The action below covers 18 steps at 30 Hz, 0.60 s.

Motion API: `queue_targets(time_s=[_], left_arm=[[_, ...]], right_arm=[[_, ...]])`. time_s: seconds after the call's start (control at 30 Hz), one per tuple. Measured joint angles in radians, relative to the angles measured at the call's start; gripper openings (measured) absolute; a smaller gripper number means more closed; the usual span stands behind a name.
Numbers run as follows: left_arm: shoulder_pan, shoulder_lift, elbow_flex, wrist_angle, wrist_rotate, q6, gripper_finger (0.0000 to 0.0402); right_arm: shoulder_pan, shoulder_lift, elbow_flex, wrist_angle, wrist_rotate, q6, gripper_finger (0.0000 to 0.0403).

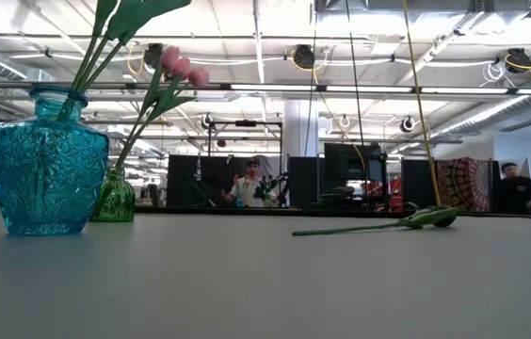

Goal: Sort flowers into vase by color
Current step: Put the top right black flower into the red vase

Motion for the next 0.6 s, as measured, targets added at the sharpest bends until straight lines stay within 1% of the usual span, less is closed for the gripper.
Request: queue_targets(time_s=[0.1,0.23,0.37,0.5,0.6], left_arm=[[0.0,-0.022,0.0,-0.049,0.103,-0.026,0.0011],[0.0,-0.04,0.0,-0.094,0.21,-0.039,0.0011],[0.0,-0.053,0.0,-0.123,0.296,-0.066,0.0011],[0.0,-0.074,0.0,-0.124,0.349,-0.091,0.0011],[0.0,-0.078,0.0,-0.125,0.354,-0.083,0.0011]], right_arm=[[0.0,0.0,0.0,-0.001,0.051,-0.002,0.0199],[0.0,0.0,0.0,0.001,0.098,-0.004,0.0199],[-0.004,0.0,0.0,0.0,0.104,-0.012,0.0199],[-0.005,0.0,0.0,0.0,0.102,-0.022,0.0199],[-0.005,0.0,0.0,0.0,0.101,-0.022,0.0199]])
